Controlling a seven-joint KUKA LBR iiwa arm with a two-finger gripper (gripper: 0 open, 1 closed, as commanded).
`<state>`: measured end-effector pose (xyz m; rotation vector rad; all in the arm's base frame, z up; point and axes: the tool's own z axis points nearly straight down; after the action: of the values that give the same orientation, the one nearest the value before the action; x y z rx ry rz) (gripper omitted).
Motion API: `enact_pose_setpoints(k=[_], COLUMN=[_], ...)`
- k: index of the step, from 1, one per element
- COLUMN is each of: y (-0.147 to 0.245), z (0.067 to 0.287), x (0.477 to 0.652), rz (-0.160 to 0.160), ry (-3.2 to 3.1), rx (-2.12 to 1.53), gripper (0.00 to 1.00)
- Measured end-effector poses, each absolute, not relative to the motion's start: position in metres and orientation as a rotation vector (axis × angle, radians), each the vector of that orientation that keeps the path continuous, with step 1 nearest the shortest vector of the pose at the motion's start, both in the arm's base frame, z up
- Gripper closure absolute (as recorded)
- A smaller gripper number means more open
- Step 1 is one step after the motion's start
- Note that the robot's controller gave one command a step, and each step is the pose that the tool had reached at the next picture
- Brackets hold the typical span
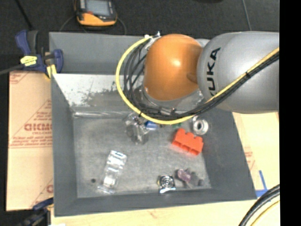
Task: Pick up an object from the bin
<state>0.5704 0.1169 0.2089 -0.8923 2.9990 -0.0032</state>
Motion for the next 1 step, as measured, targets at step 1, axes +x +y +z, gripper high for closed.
enact_pose_setpoints(k=[1], y=[0.1168], z=[0.2037], x=[0.5684], rz=[0.001], ry=[3.008], rx=[-0.892], gripper=[0.00])
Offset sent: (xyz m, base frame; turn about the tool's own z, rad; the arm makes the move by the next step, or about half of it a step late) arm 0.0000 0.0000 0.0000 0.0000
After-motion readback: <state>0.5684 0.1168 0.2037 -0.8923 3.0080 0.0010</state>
